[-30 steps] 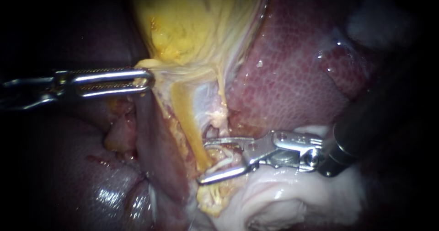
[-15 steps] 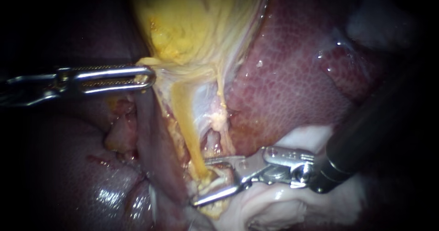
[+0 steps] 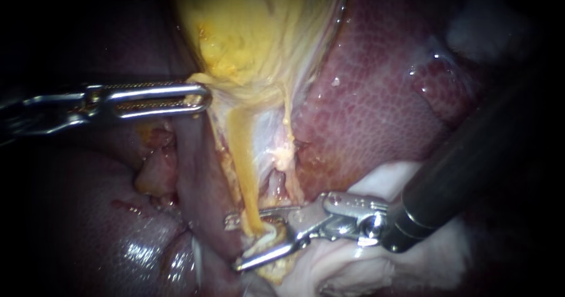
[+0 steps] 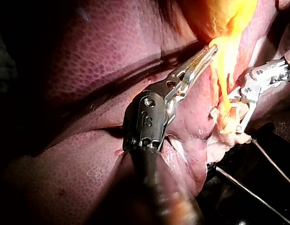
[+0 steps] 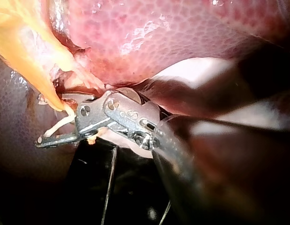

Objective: Clipping first clip left tube

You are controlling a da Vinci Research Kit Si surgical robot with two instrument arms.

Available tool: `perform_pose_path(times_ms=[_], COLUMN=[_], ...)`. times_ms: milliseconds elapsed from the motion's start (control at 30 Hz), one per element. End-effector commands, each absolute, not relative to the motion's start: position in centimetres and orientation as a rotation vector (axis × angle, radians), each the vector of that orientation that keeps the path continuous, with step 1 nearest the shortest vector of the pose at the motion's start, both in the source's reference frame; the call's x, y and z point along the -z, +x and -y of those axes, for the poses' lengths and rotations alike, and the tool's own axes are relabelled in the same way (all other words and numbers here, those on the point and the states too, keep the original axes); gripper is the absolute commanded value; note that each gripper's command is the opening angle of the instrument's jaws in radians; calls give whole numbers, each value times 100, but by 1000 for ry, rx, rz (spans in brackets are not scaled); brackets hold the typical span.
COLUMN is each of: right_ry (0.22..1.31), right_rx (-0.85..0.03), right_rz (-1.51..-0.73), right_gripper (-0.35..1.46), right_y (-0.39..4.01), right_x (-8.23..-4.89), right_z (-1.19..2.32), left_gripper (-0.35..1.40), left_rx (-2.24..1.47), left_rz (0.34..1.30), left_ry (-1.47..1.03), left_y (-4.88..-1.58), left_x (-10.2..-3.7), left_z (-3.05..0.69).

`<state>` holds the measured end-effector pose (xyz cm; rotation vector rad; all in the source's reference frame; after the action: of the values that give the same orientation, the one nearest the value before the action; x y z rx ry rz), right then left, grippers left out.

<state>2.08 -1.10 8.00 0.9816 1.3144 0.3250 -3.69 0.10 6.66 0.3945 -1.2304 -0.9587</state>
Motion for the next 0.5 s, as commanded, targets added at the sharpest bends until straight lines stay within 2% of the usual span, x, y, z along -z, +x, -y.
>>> perform_pose_path(times_ms=[33, 267, 300, 367, 433, 500], right_ry=[982, 967, 962, 1039, 1013, 1010], right_rx=[-322, -337, -339, -305, -309, -311], right_rz=[-1315, -1318, -1312, -1269, -1237, -1234], right_gripper=[57, 54, 47, 2, -35, -35], right_y=[209, 210, 208, 196, 190, 188], right_x=[-800, -806, -808, -815, -821, -825], right_z=[111, 107, 105, 102, 98, 94], left_gripper=[-35, -35, -35, -35, -35, -35], left_rx=[959, 958, 956, 956, 956, 956], left_rz=[1230, 1230, 1231, 1231, 1231, 1234], left_ry=[392, 392, 395, 395, 395, 394], left_y=[-369, -369, -369, -369, -368, -368], left_x=[-666, -667, -667, -667, -666, -666], left_z=[-11, -11, -11, -11, -10, -10])
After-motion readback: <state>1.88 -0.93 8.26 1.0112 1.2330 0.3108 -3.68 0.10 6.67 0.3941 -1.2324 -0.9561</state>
